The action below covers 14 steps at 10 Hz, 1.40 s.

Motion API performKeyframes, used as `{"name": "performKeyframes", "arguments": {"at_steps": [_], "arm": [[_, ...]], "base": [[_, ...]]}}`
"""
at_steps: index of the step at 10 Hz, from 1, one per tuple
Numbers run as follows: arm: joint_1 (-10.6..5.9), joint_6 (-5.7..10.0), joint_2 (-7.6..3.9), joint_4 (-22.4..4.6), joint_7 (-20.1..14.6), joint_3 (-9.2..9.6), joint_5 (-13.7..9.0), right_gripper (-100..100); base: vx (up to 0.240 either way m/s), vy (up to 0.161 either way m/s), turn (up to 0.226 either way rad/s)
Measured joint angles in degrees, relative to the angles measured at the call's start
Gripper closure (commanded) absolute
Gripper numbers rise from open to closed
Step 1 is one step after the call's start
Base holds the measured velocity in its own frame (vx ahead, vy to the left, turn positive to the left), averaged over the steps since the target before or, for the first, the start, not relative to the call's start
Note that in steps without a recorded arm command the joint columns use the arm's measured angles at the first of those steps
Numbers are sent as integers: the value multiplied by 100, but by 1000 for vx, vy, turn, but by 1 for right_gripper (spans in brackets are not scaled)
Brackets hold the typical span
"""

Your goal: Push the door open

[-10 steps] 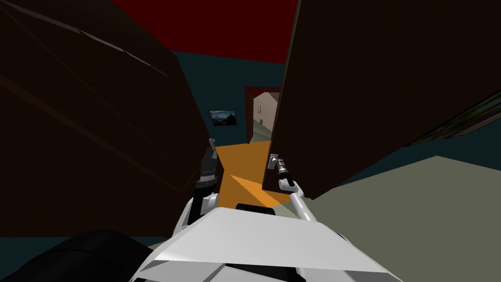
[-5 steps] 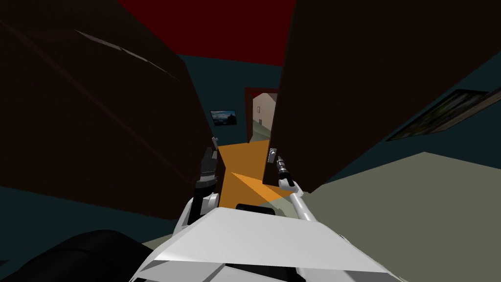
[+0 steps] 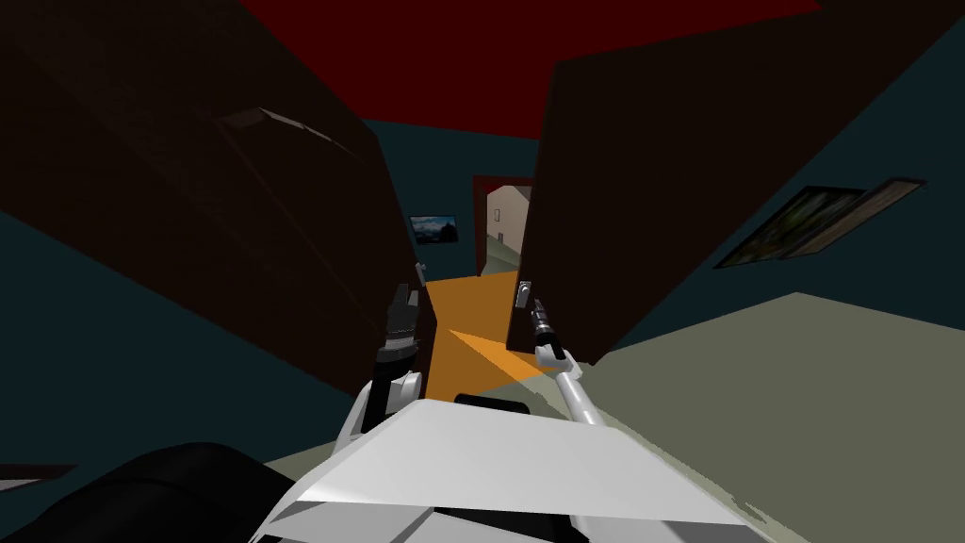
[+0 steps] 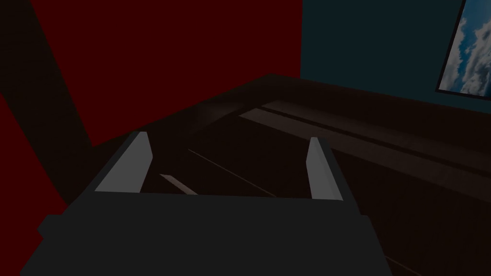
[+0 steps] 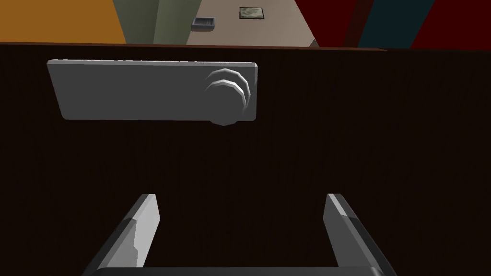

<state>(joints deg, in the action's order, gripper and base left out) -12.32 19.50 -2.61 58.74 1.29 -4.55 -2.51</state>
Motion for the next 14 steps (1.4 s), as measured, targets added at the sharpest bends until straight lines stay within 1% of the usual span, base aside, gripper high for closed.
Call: {"name": "performKeyframes", "arguments": {"at_steps": [4,7,8,9,11,14], "arm": [[-45,60,-66,-77,10,-48,-8,-100],[-55,88,-46,-93,19,-86,-14,-100],[-59,99,-28,-100,21,-97,-16,-100],[-62,101,-26,-100,21,-98,-16,100],[-76,107,-33,-89,20,-101,-17,100],[-49,91,-27,-111,23,-96,-15,100]], "base": [[213,-3,21],[210,-6,21],[90,-4,7],[-12,0,-6],[-29,0,2],[-10,1,-2]]}}
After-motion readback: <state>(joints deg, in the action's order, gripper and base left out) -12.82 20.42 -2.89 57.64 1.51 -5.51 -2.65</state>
